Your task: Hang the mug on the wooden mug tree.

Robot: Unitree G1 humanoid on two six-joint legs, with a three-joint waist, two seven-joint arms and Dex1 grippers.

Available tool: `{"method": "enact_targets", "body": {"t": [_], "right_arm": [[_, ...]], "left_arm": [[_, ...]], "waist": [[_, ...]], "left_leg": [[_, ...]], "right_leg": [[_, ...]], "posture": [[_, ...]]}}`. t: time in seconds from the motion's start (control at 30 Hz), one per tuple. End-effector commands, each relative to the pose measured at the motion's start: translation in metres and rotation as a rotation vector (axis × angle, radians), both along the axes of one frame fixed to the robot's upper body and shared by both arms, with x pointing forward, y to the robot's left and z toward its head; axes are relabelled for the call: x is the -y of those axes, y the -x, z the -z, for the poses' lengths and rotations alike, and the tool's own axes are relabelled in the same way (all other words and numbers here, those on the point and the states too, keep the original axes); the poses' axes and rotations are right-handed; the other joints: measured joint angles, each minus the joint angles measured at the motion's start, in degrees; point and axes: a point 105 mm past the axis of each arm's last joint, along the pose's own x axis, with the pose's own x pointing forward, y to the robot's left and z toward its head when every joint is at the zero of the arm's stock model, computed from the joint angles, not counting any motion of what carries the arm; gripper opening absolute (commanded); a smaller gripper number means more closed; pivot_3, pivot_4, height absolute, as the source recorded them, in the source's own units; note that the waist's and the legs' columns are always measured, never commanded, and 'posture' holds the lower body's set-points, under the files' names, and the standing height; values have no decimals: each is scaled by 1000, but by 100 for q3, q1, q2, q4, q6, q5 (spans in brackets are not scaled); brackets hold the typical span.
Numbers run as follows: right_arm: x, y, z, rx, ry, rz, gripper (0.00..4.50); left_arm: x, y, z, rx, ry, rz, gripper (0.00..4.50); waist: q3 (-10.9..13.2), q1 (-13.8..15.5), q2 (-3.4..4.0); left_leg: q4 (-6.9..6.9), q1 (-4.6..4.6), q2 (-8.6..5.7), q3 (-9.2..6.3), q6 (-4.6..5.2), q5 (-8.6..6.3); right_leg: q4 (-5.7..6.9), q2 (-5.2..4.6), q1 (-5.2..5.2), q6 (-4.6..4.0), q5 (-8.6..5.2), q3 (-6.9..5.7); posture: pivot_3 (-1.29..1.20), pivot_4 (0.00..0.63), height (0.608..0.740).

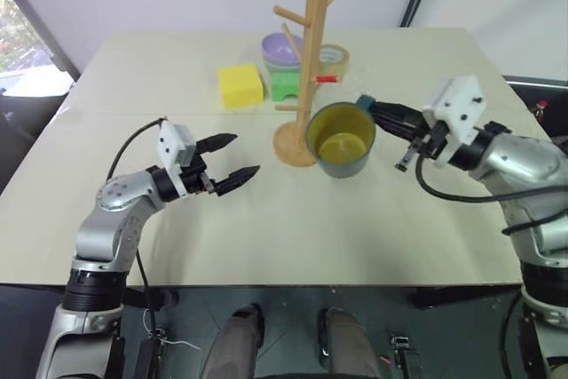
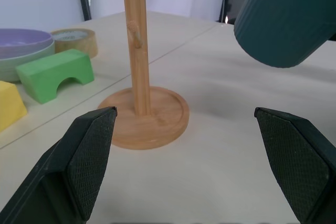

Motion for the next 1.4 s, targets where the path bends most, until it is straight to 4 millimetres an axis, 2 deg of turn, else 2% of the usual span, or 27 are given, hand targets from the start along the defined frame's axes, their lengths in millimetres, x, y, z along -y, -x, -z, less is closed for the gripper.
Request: {"method": "enact_targets", "body": {"t": [0.03, 0.4, 0.77, 1.4], "right_arm": [[0, -6, -14, 40, 46, 18, 51], [1, -30, -23, 57, 80, 61, 51], [-13, -42, -31, 79, 102, 45, 51], [-19, -66, -24, 46, 137, 74, 51]], "left_arm": [[1, 7, -20, 72, 17, 21, 4500], [4, 16, -26, 75, 28, 49, 4500], [3, 16, -25, 69, 32, 42, 4500], [2, 16, -28, 82, 44, 23, 4500]], "waist": [[0, 1, 0], [0, -14, -1], [1, -19, -1], [0, -23, -1]], "left_leg": [[0, 0, -1, 0, 0, 0], [-2, 2, -1, 0, 0, 0], [-1, 3, -2, -1, 0, 0], [0, 4, -4, 0, 0, 0]], "right_leg": [[0, 0, 0, 0, 0, 0], [2, 4, -1, 1, 1, -3], [8, 6, -2, 2, 1, -3], [11, 8, -2, 9, 6, -3]], "posture": [[0, 150, 740], [0, 150, 740], [0, 150, 740], [0, 150, 740]]}}
